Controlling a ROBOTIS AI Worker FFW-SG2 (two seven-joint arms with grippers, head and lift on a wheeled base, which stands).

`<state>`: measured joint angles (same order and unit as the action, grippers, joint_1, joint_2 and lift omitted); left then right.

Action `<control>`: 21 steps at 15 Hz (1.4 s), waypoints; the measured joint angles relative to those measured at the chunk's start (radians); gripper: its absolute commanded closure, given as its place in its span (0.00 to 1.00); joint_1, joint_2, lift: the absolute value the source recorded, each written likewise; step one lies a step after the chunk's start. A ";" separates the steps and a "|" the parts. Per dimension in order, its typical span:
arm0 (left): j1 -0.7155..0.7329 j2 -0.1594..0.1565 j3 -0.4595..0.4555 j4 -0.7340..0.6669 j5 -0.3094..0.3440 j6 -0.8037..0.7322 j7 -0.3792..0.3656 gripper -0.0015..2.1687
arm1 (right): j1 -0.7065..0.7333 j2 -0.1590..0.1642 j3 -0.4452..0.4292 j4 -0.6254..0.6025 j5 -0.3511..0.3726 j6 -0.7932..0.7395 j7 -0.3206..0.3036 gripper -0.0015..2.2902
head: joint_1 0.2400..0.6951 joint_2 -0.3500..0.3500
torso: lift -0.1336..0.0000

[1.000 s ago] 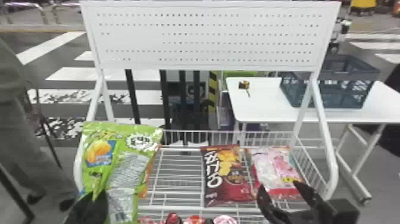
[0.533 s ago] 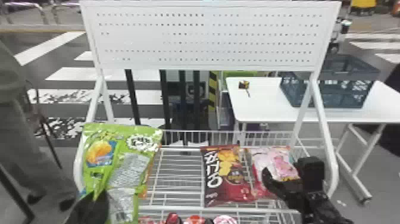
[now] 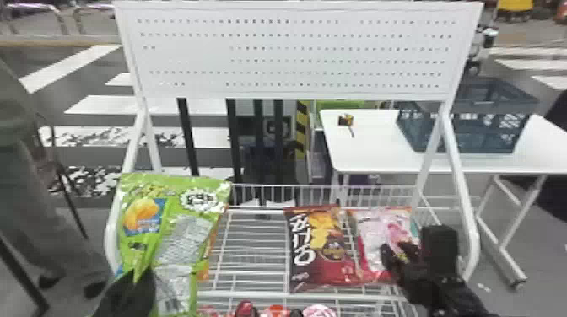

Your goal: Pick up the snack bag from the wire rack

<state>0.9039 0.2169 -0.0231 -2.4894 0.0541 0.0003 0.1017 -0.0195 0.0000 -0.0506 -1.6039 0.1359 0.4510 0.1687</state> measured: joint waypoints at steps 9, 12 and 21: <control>0.019 0.000 -0.006 -0.016 -0.007 -0.004 0.005 0.82 | 0.145 0.000 0.018 -0.274 -0.076 -0.026 -0.069 0.98 | 0.57 0.50 | 1.00; 0.023 0.001 -0.007 -0.022 -0.008 -0.007 0.006 0.82 | 0.244 0.000 0.026 -0.423 -0.122 -0.031 -0.055 0.98 | 0.57 0.50 | 1.00; 0.024 0.002 -0.006 -0.026 -0.009 -0.013 0.010 0.82 | 0.724 0.000 0.043 -0.811 -0.103 -0.233 -0.050 0.98 | 0.57 0.50 | 1.00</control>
<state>0.9282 0.2193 -0.0293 -2.5149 0.0449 -0.0123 0.1120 0.7046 0.0000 -0.0080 -2.4150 0.0326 0.2184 0.1188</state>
